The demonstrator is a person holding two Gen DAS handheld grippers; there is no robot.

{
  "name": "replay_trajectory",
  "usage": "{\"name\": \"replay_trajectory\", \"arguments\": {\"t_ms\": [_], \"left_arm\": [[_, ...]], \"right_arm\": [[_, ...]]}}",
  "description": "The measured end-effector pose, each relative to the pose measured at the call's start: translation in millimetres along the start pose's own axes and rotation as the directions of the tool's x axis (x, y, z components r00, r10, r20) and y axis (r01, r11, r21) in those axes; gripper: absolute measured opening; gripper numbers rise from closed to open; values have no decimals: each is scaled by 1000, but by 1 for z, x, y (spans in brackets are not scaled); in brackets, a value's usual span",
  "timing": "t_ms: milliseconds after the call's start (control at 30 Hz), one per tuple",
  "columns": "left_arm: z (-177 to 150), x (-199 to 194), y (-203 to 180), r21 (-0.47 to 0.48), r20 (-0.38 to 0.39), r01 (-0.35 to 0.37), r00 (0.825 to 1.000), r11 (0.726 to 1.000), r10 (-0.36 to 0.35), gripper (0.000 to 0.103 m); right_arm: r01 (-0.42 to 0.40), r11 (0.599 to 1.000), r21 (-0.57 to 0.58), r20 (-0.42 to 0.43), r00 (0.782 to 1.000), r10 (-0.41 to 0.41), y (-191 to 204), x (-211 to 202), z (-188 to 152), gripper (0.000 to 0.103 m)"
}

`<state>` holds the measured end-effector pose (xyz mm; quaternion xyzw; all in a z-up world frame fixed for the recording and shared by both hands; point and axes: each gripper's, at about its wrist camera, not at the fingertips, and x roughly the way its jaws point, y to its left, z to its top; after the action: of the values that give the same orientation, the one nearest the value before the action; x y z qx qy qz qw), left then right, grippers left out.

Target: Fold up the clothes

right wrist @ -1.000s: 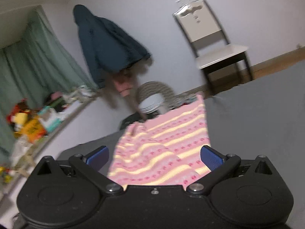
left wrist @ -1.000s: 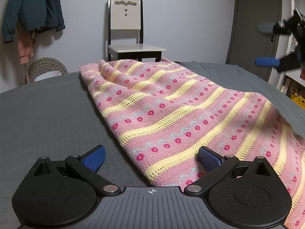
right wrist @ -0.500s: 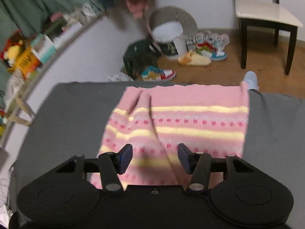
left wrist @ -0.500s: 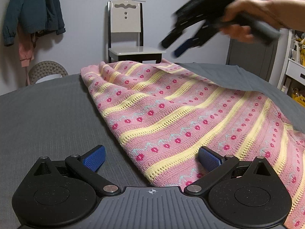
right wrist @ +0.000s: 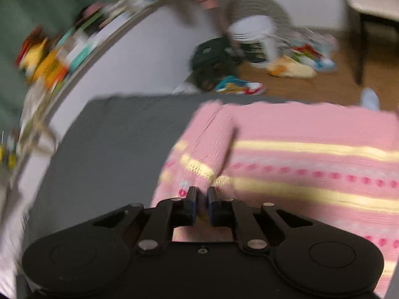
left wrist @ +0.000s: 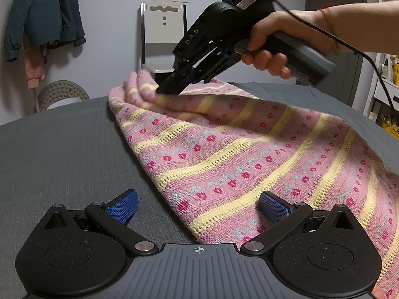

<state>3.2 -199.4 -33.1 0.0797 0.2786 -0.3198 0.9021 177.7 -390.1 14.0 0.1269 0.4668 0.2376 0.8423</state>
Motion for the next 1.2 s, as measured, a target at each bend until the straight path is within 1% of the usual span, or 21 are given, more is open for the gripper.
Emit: {"name": "replay_trajectory", "arguments": {"t_ms": [100,200,267,367,433,467,500,533,567,600,633,667,700,733,767,867,967,1067,1133,1167,1200], "left_arm": [[1,0,1,-1,-1,1,1000,1000,-1,103],[1,0,0,-1,-2,1,1000,1000,-1,103],[1,1,1,-1,-1,0,1000,1000,0,103],[1,1,1,-1,-2,0,1000,1000,0,103],[1,2,1,-1,-1,0,1000,1000,0,103],[1,2,1,-1,-1,0,1000,1000,0,103],[1,3,0,-1,0,0,1000,1000,0,103],[0,3,0,-1,0,0,1000,1000,0,103],[0,3,1,-1,0,0,1000,1000,0,103],[0,3,1,-1,0,0,1000,1000,0,103],[0,4,1,-1,0,0,1000,1000,0,103],[0,3,0,-1,0,0,1000,1000,0,103],[-1,3,0,-1,1,0,1000,1000,0,103],[-2,3,-1,-1,1,0,1000,1000,0,103],[-2,3,-1,-1,1,0,1000,1000,0,103],[-2,3,-1,-1,1,-1,1000,1000,1,103],[-2,3,-2,-1,1,-1,1000,1000,1,103],[-3,3,-2,-1,1,-1,1000,1000,1,103],[-3,3,-2,-1,2,-1,1000,1000,1,103],[-3,3,-2,-1,2,-1,1000,1000,1,103],[-3,3,-2,-1,2,-1,1000,1000,1,103]], "right_arm": [[-5,989,-149,-42,999,-2,34,6,-15,10],[-10,975,-222,-87,996,-10,56,10,-26,10],[-17,968,-250,-94,996,-7,63,6,-28,10],[-19,960,-278,-55,998,4,67,-11,-29,10],[-23,957,-289,-1,1000,24,68,-30,-27,13],[-16,956,-294,39,999,29,68,-38,-27,20],[19,957,-290,88,996,7,66,-42,-26,34],[63,958,-281,140,990,-24,65,-46,-24,45],[106,957,-270,191,980,-55,63,-50,-22,59],[132,963,-236,194,977,-87,58,-47,-19,57],[123,969,-213,160,983,-89,54,-39,-18,55],[104,975,-194,117,990,-82,51,-31,-17,45],[87,972,-217,91,993,-69,54,-24,-20,35],[71,965,-253,70,996,-55,60,-18,-24,32],[52,951,-305,62,997,-35,71,-15,-30,30],[-36,923,-383,2,999,40,98,-10,-47,30],[-88,896,-435,-69,996,65,117,-6,-58,30],[-67,888,-456,-31,998,60,125,-17,-59,31],[-36,895,-445,14,999,47,122,-24,-55,31],[-15,893,-449,28,999,30,120,-25,-52,32],[-1,885,-466,20,1000,12,120,-23,-51,32]]}}
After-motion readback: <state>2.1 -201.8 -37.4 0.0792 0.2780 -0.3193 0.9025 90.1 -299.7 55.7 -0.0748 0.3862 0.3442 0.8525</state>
